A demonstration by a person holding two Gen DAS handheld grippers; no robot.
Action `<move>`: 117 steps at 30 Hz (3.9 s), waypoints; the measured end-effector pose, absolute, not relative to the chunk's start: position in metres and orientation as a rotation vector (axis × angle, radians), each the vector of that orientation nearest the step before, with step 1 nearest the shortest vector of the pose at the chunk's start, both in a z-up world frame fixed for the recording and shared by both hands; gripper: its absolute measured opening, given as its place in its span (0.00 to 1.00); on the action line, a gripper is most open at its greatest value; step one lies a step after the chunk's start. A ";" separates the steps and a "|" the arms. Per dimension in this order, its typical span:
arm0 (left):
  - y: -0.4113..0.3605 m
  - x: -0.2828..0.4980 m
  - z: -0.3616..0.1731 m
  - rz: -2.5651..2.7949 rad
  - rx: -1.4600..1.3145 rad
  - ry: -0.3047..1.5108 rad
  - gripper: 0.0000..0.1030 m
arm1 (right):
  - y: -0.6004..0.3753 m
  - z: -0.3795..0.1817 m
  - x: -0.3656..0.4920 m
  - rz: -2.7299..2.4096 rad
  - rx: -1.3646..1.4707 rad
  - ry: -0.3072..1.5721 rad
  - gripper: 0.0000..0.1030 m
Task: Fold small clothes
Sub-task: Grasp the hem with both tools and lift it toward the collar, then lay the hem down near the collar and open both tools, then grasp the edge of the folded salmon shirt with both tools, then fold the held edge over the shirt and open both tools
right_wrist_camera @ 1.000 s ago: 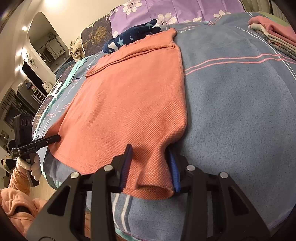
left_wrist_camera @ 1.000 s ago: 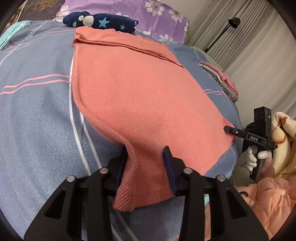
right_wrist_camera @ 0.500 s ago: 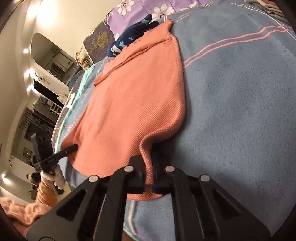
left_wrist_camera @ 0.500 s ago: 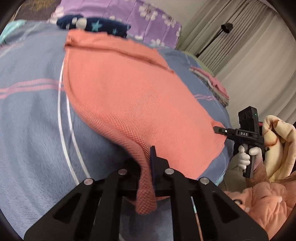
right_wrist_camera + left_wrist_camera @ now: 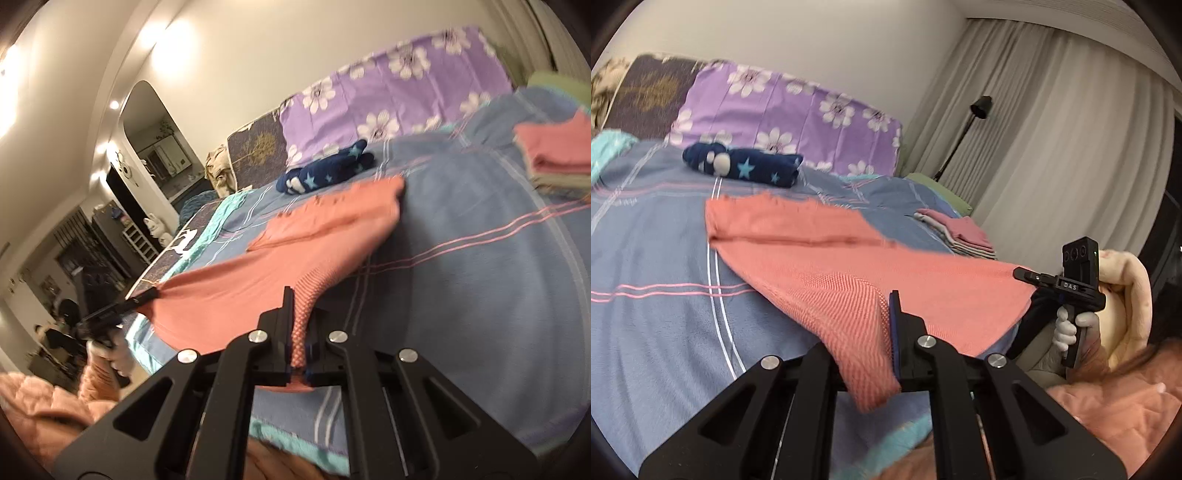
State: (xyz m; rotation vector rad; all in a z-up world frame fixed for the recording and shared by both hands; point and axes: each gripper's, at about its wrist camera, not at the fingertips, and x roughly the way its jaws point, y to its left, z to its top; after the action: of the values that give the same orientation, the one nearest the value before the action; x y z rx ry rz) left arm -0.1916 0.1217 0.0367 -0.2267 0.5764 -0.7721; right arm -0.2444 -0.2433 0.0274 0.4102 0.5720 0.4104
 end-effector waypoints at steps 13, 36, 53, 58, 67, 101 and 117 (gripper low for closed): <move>0.121 -0.115 0.026 -0.660 -0.229 0.601 0.05 | -0.239 0.030 -0.145 0.329 0.394 0.548 0.05; 0.116 0.124 -0.046 -0.274 -0.118 0.762 0.08 | -0.249 -0.061 0.104 0.130 0.343 0.852 0.27; 0.088 0.097 -0.074 -0.198 0.348 0.794 0.46 | -0.202 -0.090 0.077 0.179 -0.251 0.857 0.53; 0.095 0.144 -0.053 -0.151 0.253 0.753 0.46 | -0.221 -0.069 0.120 0.096 -0.112 0.779 0.53; 0.107 0.168 -0.058 -0.279 0.086 0.817 0.46 | -0.254 -0.071 0.141 0.203 0.095 0.812 0.45; 0.109 0.148 -0.018 -0.298 0.034 0.691 0.03 | -0.252 -0.041 0.142 0.263 0.201 0.686 0.03; 0.084 0.233 -0.057 -0.201 0.200 0.780 0.05 | -0.252 -0.074 0.225 0.118 0.167 0.841 0.16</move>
State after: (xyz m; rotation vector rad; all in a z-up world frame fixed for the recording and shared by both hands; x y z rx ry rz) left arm 0.2328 0.0840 -0.0570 0.2003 0.7802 -0.2012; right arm 0.2246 -0.2519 -0.0736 0.1666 0.8405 0.1184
